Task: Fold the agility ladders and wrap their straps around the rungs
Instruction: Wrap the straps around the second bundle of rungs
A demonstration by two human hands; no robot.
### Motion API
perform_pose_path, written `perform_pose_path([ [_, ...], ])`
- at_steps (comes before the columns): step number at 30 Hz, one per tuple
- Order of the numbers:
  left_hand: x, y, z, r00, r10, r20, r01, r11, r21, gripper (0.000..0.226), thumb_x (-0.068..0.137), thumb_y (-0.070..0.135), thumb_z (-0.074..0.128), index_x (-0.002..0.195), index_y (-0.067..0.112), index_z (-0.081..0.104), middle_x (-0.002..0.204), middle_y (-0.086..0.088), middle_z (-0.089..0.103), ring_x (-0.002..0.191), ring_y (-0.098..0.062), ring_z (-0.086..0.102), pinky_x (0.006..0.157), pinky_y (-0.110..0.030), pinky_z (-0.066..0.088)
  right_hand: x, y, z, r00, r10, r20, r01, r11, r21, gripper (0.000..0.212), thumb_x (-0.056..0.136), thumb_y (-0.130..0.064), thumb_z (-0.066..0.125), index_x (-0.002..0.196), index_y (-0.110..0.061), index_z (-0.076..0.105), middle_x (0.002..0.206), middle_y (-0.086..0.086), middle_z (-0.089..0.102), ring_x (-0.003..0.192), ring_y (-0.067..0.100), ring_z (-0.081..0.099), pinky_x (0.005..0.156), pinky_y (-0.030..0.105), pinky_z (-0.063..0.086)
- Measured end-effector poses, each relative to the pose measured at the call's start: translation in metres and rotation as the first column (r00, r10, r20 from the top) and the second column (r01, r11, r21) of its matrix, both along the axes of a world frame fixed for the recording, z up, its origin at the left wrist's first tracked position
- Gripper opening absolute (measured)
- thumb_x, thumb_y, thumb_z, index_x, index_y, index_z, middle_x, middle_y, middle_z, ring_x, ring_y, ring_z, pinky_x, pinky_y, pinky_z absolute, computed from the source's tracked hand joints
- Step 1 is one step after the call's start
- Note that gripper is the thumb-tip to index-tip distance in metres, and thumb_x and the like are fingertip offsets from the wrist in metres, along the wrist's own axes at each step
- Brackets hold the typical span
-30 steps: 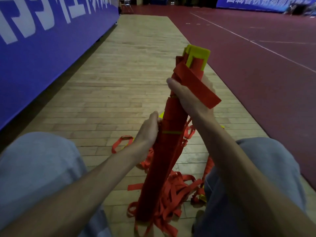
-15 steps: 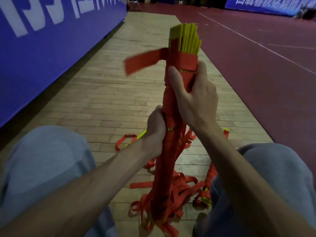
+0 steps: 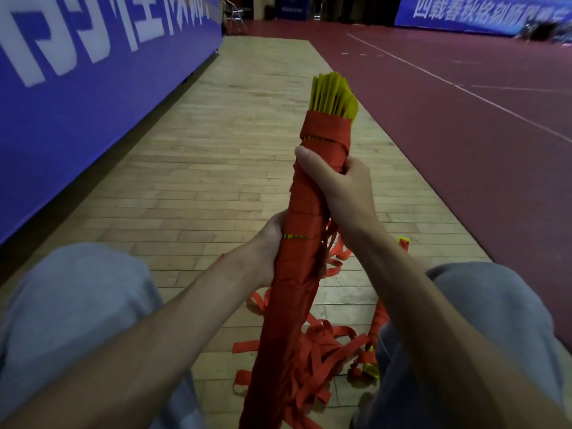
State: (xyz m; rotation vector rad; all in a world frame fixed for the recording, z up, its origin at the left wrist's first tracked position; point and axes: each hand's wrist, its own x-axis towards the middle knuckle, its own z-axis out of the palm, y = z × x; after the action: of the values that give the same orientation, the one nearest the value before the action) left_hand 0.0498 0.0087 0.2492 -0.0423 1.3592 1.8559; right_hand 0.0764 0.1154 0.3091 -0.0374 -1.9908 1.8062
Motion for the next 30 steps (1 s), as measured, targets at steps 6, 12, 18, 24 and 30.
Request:
perform_pose_path([
  [6, 0.028, 0.018, 0.005, 0.951, 0.198, -0.238, -0.242, 0.954, -0.176, 0.053, 0.102, 0.043, 0.035, 0.096, 0.007, 0.072, 0.087, -0.014, 0.075, 0.082, -0.031, 0.072, 0.078, -0.039, 0.059, -0.018, 0.021, -0.003, 0.918, -0.362, 0.162, 0.361, 0.932, 0.039, 0.059, 0.047, -0.071, 0.076, 0.081, -0.023, 0.074, 0.075, -0.003, 0.074, 0.077, 0.019, 0.072, 0.078, 0.046, 0.059],
  [12, 0.030, 0.024, 0.000, 0.786, 0.431, -0.443, -0.560, 0.800, -0.215, 0.050, 0.104, 0.039, 0.025, 0.085, 0.016, 0.065, 0.089, -0.009, 0.068, 0.086, -0.028, 0.063, 0.087, -0.042, 0.051, -0.007, 0.001, -0.002, 0.921, -0.389, -0.008, 0.358, 0.839, 0.410, 0.062, 0.066, -0.080, 0.060, 0.101, -0.029, 0.064, 0.085, -0.011, 0.068, 0.084, 0.012, 0.066, 0.079, 0.040, 0.055],
  [18, 0.008, 0.002, 0.009, 0.898, 0.376, -0.229, -0.380, 0.924, 0.029, 0.045, 0.090, 0.035, 0.031, 0.091, 0.000, 0.060, 0.068, -0.024, 0.058, 0.051, -0.031, 0.056, 0.047, -0.030, 0.047, -0.004, 0.002, -0.003, 0.912, -0.258, -0.318, 0.403, 0.700, 0.590, 0.074, 0.088, -0.077, 0.017, 0.118, -0.027, 0.063, 0.076, -0.002, 0.068, 0.071, 0.022, 0.066, 0.065, 0.041, 0.050],
  [24, 0.012, -0.019, 0.031, 0.981, 0.050, -0.186, -0.013, 0.980, 0.196, 0.038, 0.075, 0.034, 0.032, 0.057, 0.009, 0.054, 0.048, -0.014, 0.052, 0.037, -0.024, 0.048, 0.045, -0.023, 0.037, -0.011, 0.002, -0.014, 0.963, -0.028, -0.268, 0.131, 0.918, 0.375, 0.054, 0.094, -0.059, 0.035, 0.111, -0.021, 0.069, 0.085, -0.021, 0.065, 0.078, -0.002, 0.062, 0.068, 0.024, 0.046],
  [30, 0.015, -0.022, 0.027, 0.988, -0.077, -0.131, 0.104, 0.970, 0.218, 0.034, 0.069, 0.036, 0.035, 0.067, 0.006, 0.052, 0.048, -0.014, 0.053, 0.037, -0.023, 0.048, 0.047, -0.022, 0.040, -0.012, -0.006, -0.016, 0.984, 0.031, -0.177, 0.026, 0.950, 0.313, 0.046, 0.104, -0.036, 0.030, 0.059, -0.027, 0.037, 0.048, -0.018, 0.039, 0.047, 0.001, 0.037, 0.051, 0.018, 0.028],
])
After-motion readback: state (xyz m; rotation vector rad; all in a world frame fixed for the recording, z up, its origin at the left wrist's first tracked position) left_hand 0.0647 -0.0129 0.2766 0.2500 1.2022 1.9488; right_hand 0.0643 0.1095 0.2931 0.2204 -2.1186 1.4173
